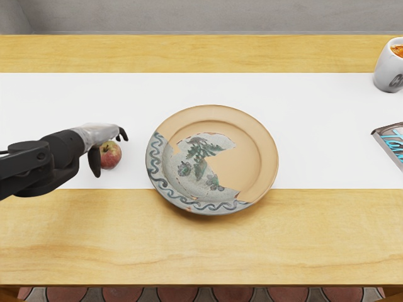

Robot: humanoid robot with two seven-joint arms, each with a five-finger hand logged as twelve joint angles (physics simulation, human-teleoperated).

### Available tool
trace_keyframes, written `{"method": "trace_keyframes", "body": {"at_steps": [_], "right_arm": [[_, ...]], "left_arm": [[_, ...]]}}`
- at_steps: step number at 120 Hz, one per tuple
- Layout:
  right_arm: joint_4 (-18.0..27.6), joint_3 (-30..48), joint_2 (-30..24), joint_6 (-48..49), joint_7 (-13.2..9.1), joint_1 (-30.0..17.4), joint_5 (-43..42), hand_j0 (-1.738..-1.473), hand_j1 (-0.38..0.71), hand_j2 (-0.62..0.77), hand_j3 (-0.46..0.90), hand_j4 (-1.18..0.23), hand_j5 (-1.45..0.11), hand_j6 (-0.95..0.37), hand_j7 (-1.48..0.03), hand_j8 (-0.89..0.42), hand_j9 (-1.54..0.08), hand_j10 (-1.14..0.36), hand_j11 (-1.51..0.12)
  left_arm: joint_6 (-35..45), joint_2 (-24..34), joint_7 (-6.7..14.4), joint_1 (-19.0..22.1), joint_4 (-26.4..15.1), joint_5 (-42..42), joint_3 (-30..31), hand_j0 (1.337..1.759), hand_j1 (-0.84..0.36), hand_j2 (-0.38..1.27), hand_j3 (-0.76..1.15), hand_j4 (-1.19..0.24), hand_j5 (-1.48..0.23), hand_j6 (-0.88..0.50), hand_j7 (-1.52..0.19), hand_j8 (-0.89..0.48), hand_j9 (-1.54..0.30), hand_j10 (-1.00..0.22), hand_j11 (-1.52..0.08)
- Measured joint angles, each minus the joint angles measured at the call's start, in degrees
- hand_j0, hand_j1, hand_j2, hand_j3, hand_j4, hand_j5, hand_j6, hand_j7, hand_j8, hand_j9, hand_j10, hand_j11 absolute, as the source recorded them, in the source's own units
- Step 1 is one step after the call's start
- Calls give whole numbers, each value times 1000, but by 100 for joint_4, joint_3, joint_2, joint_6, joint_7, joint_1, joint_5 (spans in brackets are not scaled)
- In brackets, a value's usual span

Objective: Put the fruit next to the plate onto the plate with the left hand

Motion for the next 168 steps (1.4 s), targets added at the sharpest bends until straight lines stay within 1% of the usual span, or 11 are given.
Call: {"method": "trace_keyframes", "body": {"at_steps": [44,56,72,84,102,121,126,139,148,156,168], "right_arm": [[0,2,0,2,0,0,0,-1658,-349,0,0,0,0,0,0,0,0,0,0],[0,2,0,2,0,0,0,-1658,-349,0,0,0,0,0,0,0,0,0,0],[0,2,0,1,0,0,0,-1658,-349,0,0,0,0,0,0,0,0,0,0],[0,2,0,1,0,0,0,-1658,-349,0,0,0,0,0,0,0,0,0,0],[0,2,0,2,0,0,0,-1658,-349,0,0,0,0,0,0,0,0,0,0],[0,1,0,0,0,0,0,-1658,-349,0,0,0,0,0,0,0,0,0,0],[0,2,0,0,0,0,0,-1658,-349,0,0,0,0,0,0,0,0,0,0],[0,0,0,1,0,0,0,-1658,-349,0,0,0,0,0,0,0,0,0,0],[0,1,0,1,0,0,0,-1658,-349,0,0,0,0,0,0,0,0,0,0],[0,1,0,1,0,0,0,-1658,-349,0,0,0,0,0,0,0,0,0,0],[0,1,0,1,0,0,0,-1658,-349,0,0,0,0,0,0,0,0,0,0]], "left_arm": [[3,0,1,-9,3,3,6,1658,-115,84,0,-398,-515,-399,-514,-399,-514,-398,-513],[2,0,0,-1,5,0,9,1658,-150,86,0,-435,-567,-373,-566,-435,-566,-436,-565],[-7,0,-1,0,7,-12,11,1655,-186,87,0,-504,-684,-285,-674,-356,-679,-506,-680],[-15,0,0,-8,26,-15,12,1653,-226,154,0,-451,-802,-203,-796,-286,-799,-569,-802],[-40,0,1,-81,41,-44,10,1649,-278,185,0,-350,-940,-93,-928,-183,-909,-490,-916],[-96,-9,1,-619,45,-95,-11,1647,-289,218,0,-298,-1000,-46,-980,-154,-961,-453,-962],[-134,-182,5,-809,46,-85,-31,1648,-288,211,0,-322,-1001,-61,-981,-154,-967,-447,-960],[-180,-678,6,-1311,41,-186,-130,1647,-330,333,0,-314,-1023,-43,-1002,-136,-991,-446,-970],[-186,-882,4,-1366,40,-252,-269,1646,-350,394,0,-307,-1030,-43,-1004,-137,-989,-463,-977],[-204,-1049,6,-1464,43,-283,-400,1646,-289,353,0,-361,-1029,-81,-1009,-161,-992,-485,-973],[-224,-1839,7,-1514,149,-317,-502,1648,-209,301,0,-439,-1018,-144,-1013,-205,-1002,-542,-964]]}}
